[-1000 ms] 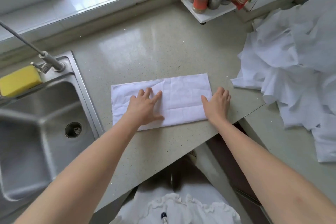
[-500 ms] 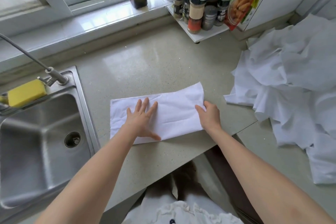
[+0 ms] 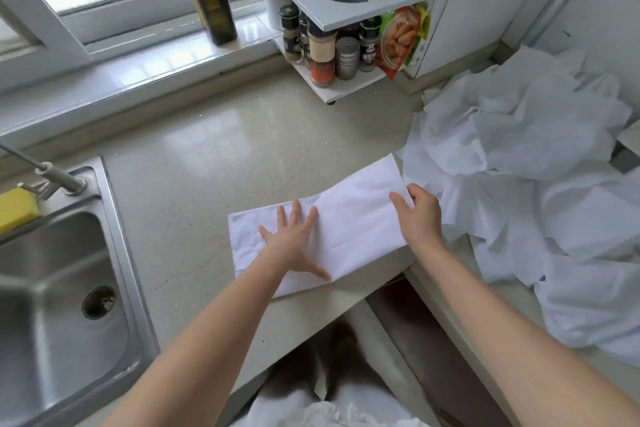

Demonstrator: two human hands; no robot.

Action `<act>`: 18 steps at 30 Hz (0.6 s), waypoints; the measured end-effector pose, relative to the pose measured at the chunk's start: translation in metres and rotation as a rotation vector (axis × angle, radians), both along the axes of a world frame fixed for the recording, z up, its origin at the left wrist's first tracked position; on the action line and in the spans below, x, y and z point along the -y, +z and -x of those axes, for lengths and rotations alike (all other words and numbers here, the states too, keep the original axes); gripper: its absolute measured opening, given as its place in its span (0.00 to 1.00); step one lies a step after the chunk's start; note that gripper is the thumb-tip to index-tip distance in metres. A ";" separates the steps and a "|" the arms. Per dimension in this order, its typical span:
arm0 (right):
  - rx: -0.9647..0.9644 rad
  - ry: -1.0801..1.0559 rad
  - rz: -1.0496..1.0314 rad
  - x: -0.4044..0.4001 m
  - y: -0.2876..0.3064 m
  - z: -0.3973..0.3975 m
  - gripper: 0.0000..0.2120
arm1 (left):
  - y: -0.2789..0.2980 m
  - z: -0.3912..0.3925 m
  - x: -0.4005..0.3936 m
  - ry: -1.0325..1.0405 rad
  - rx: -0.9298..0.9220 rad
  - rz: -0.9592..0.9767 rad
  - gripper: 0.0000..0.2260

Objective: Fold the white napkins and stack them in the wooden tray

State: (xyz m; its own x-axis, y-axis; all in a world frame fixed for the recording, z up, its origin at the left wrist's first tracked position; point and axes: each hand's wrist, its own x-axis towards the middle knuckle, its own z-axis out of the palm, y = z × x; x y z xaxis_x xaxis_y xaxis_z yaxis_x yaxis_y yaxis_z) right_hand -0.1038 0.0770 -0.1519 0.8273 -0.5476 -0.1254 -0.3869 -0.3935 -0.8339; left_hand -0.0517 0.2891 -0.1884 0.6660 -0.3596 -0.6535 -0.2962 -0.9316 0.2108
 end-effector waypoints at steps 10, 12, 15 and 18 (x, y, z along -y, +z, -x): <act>-0.016 0.440 -0.023 -0.144 0.026 -0.015 0.14 | 0.022 0.007 -0.109 1.281 -0.463 0.909 0.32; -0.107 0.500 0.010 -0.175 0.008 -0.008 0.16 | 0.016 0.013 -0.121 1.336 -0.528 0.934 0.36; -0.190 0.550 0.109 -0.203 -0.014 -0.001 0.16 | 0.015 0.012 -0.124 1.379 -0.562 0.987 0.39; -0.226 0.579 0.223 -0.216 -0.025 0.003 0.17 | 0.016 0.010 -0.125 1.361 -0.535 0.962 0.37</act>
State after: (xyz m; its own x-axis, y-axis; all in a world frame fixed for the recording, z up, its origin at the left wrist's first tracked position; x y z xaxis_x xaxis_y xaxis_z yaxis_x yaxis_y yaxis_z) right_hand -0.1068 0.2930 -0.1773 0.9625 -0.0548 -0.2655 -0.2166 -0.7445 -0.6315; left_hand -0.0618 0.4146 -0.1723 0.5969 -0.1343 -0.7910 0.8019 0.0683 0.5936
